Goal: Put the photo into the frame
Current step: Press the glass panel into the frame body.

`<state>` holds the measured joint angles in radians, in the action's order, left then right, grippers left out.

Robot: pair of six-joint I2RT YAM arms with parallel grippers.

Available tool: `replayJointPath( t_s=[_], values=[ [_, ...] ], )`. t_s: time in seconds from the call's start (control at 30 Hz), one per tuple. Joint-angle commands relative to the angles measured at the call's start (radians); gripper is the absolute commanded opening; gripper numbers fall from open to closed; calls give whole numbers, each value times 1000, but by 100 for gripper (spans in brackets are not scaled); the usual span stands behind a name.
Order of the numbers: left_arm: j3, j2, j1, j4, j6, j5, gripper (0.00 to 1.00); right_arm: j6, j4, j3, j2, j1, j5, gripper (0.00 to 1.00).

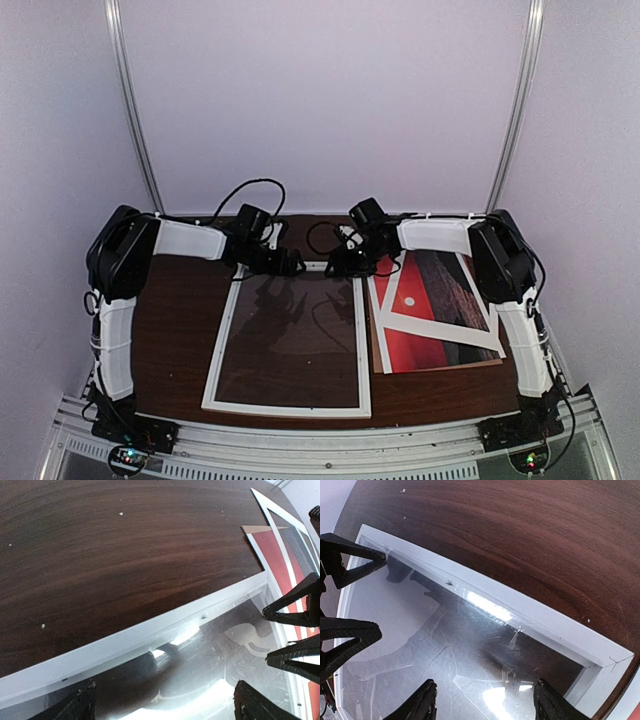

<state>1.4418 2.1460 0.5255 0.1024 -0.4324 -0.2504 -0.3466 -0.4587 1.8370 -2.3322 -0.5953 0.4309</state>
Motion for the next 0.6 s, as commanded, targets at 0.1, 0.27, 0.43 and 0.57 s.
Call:
replayJointPath(
  t_s=[0.1,0.27,0.43,0.57],
  values=[
    [-3,-90,-2,47,15,19,96,-20,-8,-67,124,27,-6,67],
    [2,-150,-3,111,33,80,96,-7,-30,-117,202,33,-28,67],
    [17,-184,-33,226,37,158,96,-5,-36,-193,264,31,-41,67],
    [40,-180,-94,297,54,148,96,-9,-22,-255,300,31,-28,67]
  ],
)
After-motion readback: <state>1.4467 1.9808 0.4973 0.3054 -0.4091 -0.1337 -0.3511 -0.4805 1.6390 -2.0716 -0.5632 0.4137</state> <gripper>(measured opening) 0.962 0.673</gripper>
